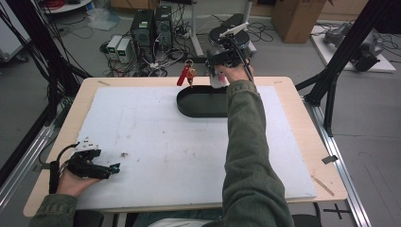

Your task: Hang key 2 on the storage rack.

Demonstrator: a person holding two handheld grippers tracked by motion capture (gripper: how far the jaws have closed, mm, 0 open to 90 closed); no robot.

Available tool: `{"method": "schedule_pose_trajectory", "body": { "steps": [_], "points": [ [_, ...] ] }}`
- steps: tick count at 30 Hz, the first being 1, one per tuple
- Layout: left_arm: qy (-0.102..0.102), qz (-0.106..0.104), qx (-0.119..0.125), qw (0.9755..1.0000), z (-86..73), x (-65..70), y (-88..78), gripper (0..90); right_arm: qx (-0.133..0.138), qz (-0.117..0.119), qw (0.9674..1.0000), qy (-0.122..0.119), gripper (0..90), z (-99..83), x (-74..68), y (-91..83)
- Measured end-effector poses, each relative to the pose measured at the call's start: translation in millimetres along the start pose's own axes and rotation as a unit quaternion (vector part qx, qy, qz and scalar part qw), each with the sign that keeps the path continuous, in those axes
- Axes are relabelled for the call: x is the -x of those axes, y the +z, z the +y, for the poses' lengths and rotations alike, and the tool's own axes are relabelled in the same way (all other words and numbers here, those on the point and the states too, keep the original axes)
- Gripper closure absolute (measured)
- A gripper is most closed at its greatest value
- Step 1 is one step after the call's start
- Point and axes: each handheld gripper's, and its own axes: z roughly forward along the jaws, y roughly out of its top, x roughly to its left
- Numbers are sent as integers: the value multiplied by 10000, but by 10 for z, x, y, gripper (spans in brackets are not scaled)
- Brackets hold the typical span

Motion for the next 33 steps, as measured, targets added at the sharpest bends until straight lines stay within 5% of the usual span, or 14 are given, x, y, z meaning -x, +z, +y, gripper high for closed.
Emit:
{"method": "schedule_pose_trajectory", "body": {
  "steps": [5,7,16,33],
  "points": [
    [10,-2,-14,10000,0,-1,-5,17,273,53,9996,16,98,-41,58,-130],
    [-3,-12,8,10000,-1,4,-4,17,349,73,9993,-57,7,-69,74,-188],
    [3,12,11,10000,-2,13,-10,17,374,258,9974,-560,6,-352,119,-417],
    [114,56,37,9999,-21,16,-27,17,688,568,9936,-700,6,-798,212,-697]
  ]
}}
